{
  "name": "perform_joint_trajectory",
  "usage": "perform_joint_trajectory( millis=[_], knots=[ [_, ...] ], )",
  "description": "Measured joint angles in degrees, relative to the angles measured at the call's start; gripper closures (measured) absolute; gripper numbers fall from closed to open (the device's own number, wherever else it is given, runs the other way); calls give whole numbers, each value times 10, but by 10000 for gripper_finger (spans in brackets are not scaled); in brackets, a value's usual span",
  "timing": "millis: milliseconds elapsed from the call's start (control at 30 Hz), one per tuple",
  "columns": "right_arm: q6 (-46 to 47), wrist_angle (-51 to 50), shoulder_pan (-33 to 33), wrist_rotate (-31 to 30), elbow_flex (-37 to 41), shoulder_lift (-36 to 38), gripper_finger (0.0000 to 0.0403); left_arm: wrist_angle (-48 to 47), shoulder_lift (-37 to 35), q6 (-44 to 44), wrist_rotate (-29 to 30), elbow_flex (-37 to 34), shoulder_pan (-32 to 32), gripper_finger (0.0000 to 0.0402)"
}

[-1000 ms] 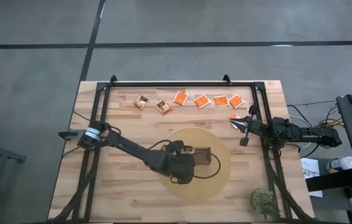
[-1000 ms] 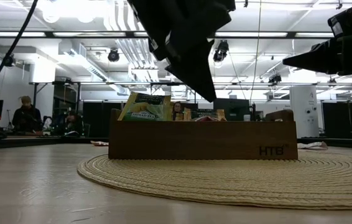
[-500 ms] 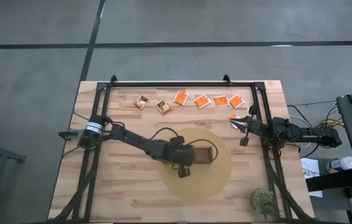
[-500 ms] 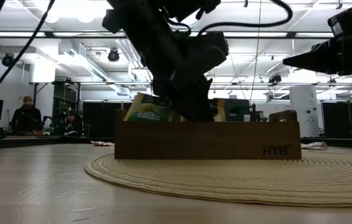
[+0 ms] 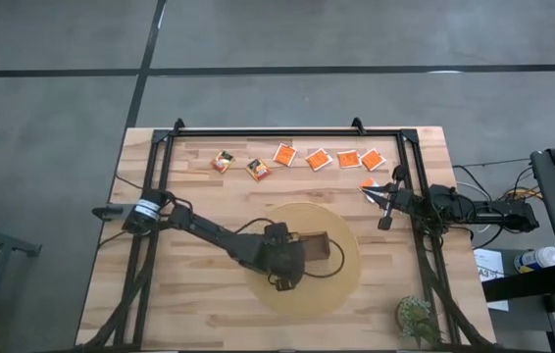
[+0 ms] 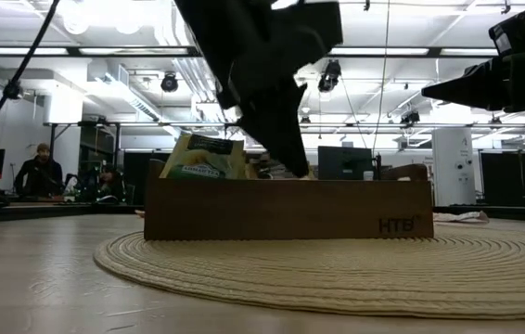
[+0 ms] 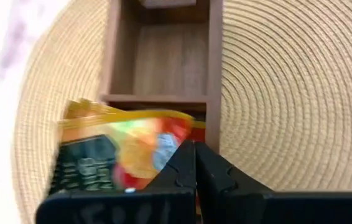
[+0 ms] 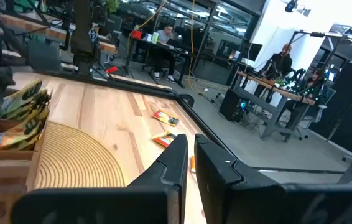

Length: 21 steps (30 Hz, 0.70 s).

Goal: Pick & Place Tea
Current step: Put the yellow tea bag into the middle section of the wooden organizer

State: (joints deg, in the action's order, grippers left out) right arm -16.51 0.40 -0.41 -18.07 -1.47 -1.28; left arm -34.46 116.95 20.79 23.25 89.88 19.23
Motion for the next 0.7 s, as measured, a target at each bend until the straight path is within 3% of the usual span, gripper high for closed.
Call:
perform_joint_trajectory(
  millis=[233,567,700],
  knots=[
    [0,0,0,0,0,0,376,-28,0,-2,53,26,15,401],
    [0,0,0,0,0,0,376,-19,0,6,51,5,3,401],
    [0,0,0,0,0,0,376,26,0,4,17,-28,-9,401]
  ],
)
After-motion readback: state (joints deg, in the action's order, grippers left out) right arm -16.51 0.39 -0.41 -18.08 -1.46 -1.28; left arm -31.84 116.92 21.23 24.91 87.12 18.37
